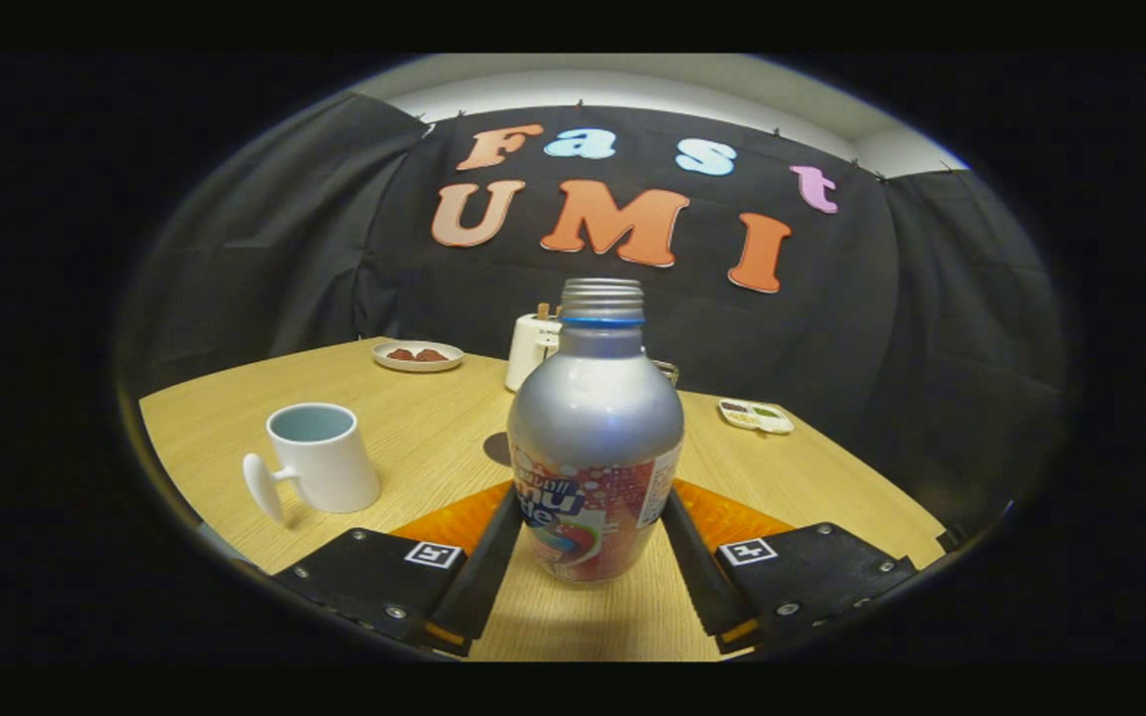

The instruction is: Take the bottle from table, then pour the juice into the cup, finally place the bottle on the coaster

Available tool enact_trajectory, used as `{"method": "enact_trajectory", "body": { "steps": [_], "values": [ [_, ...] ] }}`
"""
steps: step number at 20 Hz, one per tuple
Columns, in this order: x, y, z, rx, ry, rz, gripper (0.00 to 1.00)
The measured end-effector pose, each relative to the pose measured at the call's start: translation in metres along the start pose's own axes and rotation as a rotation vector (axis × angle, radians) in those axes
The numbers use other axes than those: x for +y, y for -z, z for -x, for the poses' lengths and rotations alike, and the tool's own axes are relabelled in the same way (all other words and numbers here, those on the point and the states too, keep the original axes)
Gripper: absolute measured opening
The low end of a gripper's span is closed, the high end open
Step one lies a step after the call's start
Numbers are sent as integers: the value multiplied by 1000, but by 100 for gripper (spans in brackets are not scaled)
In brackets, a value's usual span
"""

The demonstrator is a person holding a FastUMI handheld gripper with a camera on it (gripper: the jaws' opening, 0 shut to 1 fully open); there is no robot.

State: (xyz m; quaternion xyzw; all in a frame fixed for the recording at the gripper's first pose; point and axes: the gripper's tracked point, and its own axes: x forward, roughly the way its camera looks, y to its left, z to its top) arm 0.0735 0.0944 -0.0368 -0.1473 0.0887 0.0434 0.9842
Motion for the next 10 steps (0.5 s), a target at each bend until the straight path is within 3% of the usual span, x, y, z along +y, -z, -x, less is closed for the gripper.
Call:
{"method": "enact_trajectory", "body": {
  "steps": [6,10],
  "values": [
    [29,-17,-1,-12,-35,74,79],
    [43,-22,-3,-8,-41,198,79]
  ]
}}
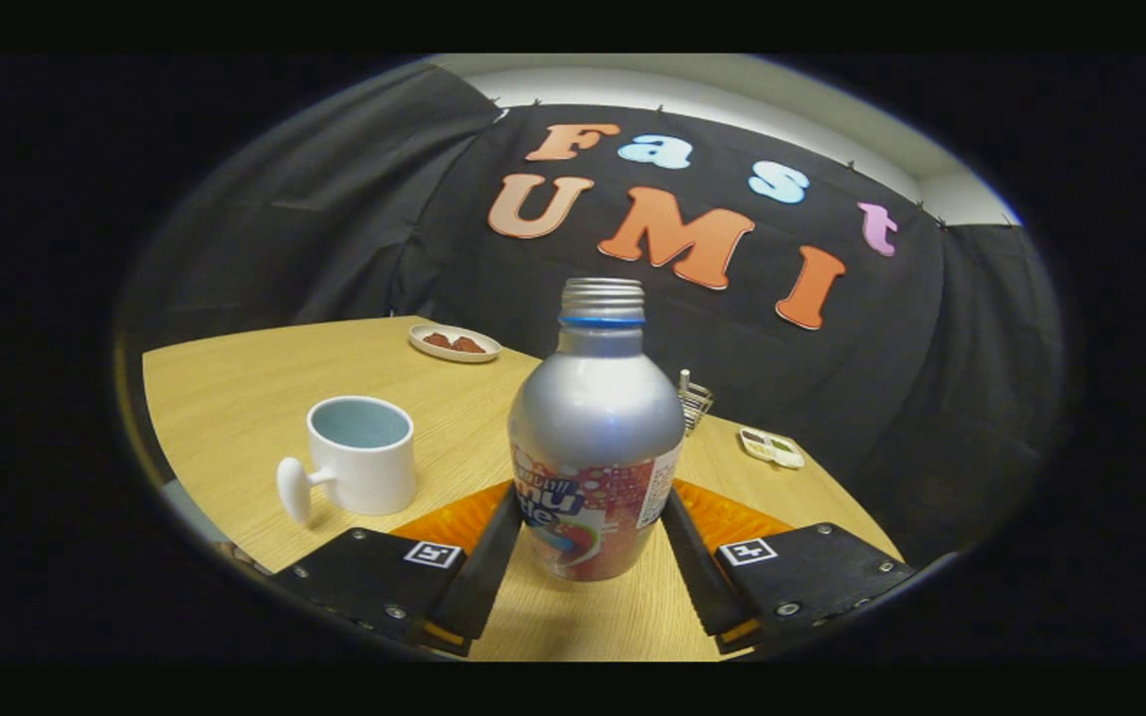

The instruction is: Take the bottle from table, then pour the juice into the cup, finally place the bottle on the coaster

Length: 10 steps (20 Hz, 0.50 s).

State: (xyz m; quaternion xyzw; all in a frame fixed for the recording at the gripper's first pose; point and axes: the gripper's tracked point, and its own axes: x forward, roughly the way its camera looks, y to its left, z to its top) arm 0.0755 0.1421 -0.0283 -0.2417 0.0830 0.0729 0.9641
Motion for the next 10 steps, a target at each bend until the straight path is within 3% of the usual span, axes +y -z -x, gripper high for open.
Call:
{"method": "enact_trajectory", "body": {
  "steps": [4,10],
  "values": [
    [10,-10,-3,-16,3,128,79],
    [18,-11,-12,10,4,221,78]
  ]
}}
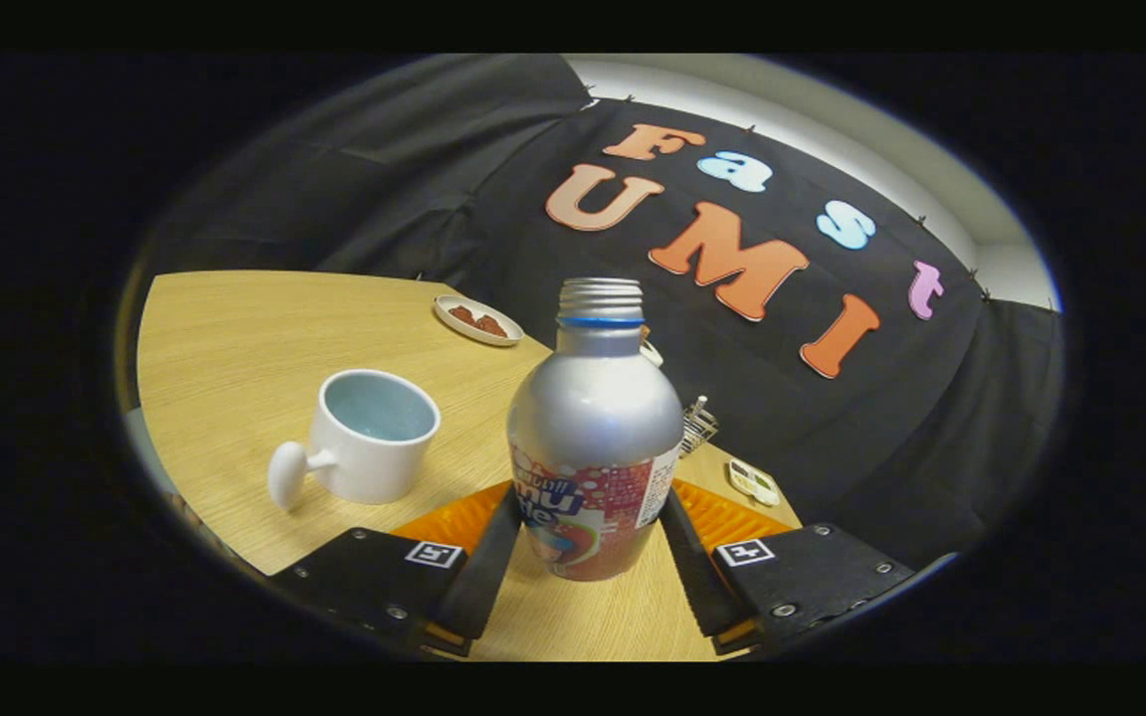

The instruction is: Take the bottle from table, then pour the juice into the cup, finally place the bottle on the coaster

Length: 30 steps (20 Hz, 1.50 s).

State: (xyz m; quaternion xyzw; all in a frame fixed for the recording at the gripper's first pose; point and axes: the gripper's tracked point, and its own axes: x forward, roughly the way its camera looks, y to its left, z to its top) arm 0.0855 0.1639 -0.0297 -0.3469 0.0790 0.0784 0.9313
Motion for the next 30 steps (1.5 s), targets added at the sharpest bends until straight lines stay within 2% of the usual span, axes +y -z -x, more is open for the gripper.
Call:
{"method": "enact_trajectory", "body": {
  "steps": [13,18,30],
  "values": [
    [6,-12,-11,12,31,299,77],
    [0,-16,-11,20,70,427,77],
    [-1,-24,-14,15,67,649,77]
  ]
}}
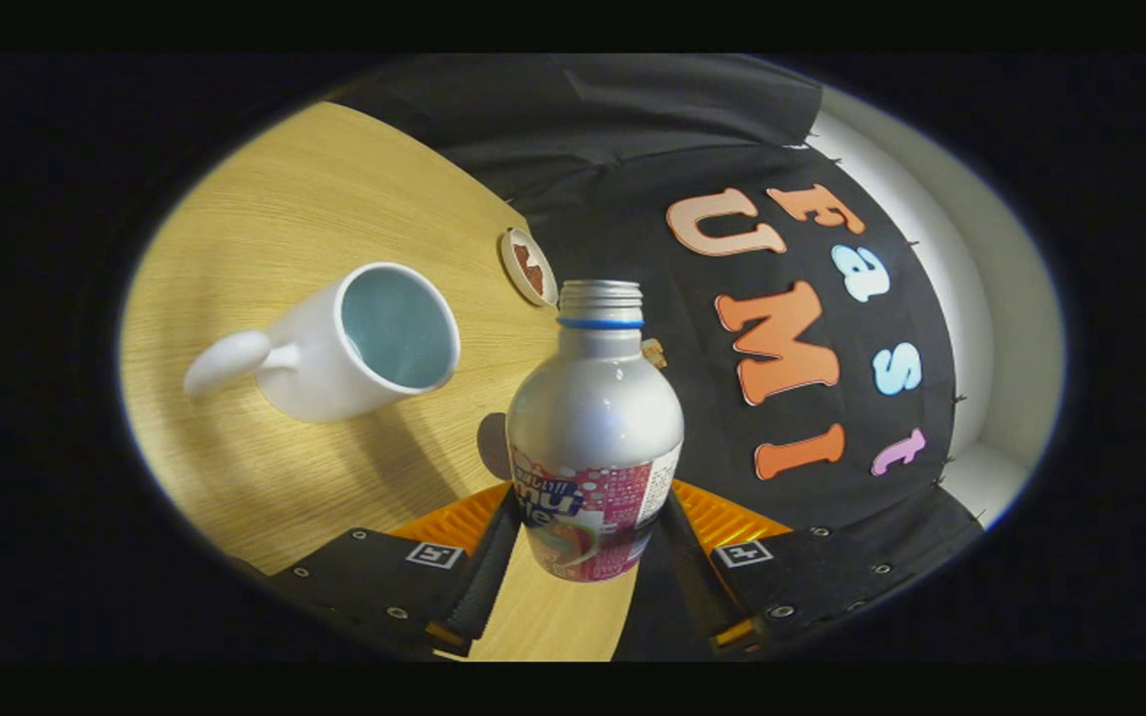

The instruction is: Take the bottle from table, then pour the juice into the cup, finally place the bottle on the coaster

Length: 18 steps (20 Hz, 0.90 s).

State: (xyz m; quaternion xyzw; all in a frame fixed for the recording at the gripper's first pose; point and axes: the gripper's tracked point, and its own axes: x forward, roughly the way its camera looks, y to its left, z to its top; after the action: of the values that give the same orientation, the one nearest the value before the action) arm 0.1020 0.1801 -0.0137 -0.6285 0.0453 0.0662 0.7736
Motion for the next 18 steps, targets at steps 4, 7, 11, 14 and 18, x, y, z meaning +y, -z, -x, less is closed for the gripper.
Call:
{"method": "enact_trajectory", "body": {
  "steps": [4,7,11,14,18],
  "values": [
    [2,0,-2,2,-24,57,77],
    [6,-1,-5,-1,-46,114,77],
    [4,-4,-6,-8,-46,193,77],
    [11,-3,-5,-9,-71,229,77],
    [7,-2,-6,5,-89,293,77]
  ]
}}
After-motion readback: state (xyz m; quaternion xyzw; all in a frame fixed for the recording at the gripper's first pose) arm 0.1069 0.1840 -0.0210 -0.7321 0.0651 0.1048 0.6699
